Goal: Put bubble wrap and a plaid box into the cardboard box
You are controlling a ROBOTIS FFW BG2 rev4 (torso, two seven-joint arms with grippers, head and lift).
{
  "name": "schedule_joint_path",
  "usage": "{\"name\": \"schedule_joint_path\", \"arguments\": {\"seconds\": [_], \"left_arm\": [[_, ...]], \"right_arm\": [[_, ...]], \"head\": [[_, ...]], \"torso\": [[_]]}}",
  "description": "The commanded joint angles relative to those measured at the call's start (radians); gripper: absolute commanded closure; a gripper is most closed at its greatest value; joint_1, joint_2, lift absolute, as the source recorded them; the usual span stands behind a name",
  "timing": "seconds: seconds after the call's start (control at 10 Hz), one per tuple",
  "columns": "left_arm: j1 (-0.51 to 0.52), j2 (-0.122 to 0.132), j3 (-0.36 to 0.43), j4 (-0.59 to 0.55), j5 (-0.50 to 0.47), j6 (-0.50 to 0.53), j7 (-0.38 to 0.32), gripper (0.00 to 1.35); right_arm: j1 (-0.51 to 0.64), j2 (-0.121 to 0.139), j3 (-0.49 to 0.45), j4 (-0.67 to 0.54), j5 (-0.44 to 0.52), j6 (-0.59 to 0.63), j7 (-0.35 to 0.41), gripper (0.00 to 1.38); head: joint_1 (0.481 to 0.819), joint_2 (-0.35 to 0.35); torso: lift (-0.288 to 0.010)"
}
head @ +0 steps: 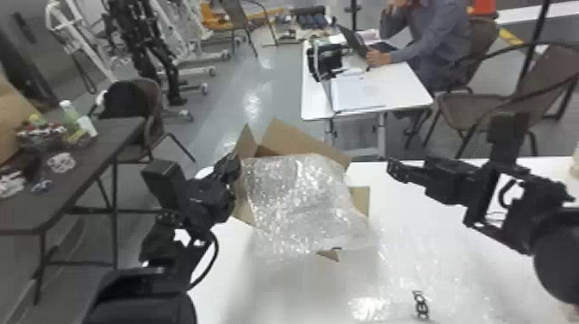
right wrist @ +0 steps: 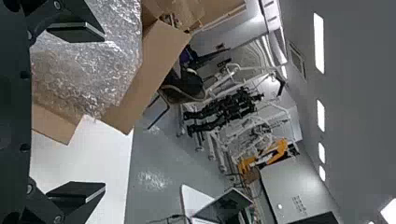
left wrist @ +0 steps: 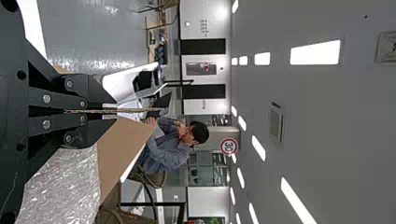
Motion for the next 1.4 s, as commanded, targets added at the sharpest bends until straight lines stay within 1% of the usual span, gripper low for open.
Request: {"name": "schedule_joint_path", "arguments": {"seconds": [0.0,0.2,0.3,0.4,0.5,0.6,0.7,0.8,0.9,1.1,1.3], "left_arm": [[0.002,0.0,0.003,0.0,0.004,-0.001,0.0,1.22],[0.004,0.0,0.006,0.0,0.006,-0.006,0.0,1.22],[0.005,0.0,0.009,0.0,0.009,-0.012,0.0,1.22],[0.01,-0.002,0.013,-0.002,0.012,-0.014,0.0,1.22],[0.019,-0.003,0.021,-0.005,0.017,-0.015,0.0,1.22],[0.028,-0.003,0.032,-0.012,0.018,-0.015,0.0,1.22],[0.033,-0.003,0.038,-0.017,0.018,-0.017,0.0,1.22],[0.037,-0.003,0.043,-0.022,0.018,-0.017,0.0,1.22],[0.037,-0.003,0.043,-0.022,0.018,-0.018,0.0,1.22],[0.045,-0.003,0.046,-0.025,0.02,-0.018,0.0,1.22],[0.051,-0.003,0.05,-0.028,0.023,-0.02,0.0,1.22]], "right_arm": [[0.096,-0.009,-0.027,-0.194,0.024,0.041,-0.045,0.17],[0.205,-0.024,-0.079,-0.372,0.083,0.09,-0.05,0.17],[0.29,-0.033,-0.121,-0.457,0.103,0.093,-0.062,0.17],[0.394,-0.03,-0.165,-0.535,0.123,0.067,-0.106,0.17],[0.491,-0.023,-0.199,-0.579,0.134,0.03,-0.152,0.17],[0.569,-0.006,-0.23,-0.605,0.134,0.003,-0.171,0.17],[0.633,0.013,-0.245,-0.622,0.148,-0.016,-0.192,0.17],[0.679,0.026,-0.247,-0.621,0.166,-0.04,-0.195,0.17],[0.725,0.026,-0.247,-0.61,0.183,-0.088,-0.195,0.17],[0.799,0.026,-0.257,-0.572,0.218,-0.189,-0.214,0.17],[0.837,0.026,-0.277,-0.51,0.226,-0.289,-0.228,0.17]], "head": [[0.572,0.26],[0.568,0.24],[0.572,0.23],[0.582,0.21],[0.591,0.196],[0.613,0.167],[0.637,0.15],[0.666,0.137],[0.691,0.134],[0.695,0.129],[0.695,0.116]], "torso": [[-0.107],[-0.107],[-0.107],[-0.107],[-0.107],[-0.107],[-0.107],[-0.107],[-0.107],[-0.107],[-0.107]]}}
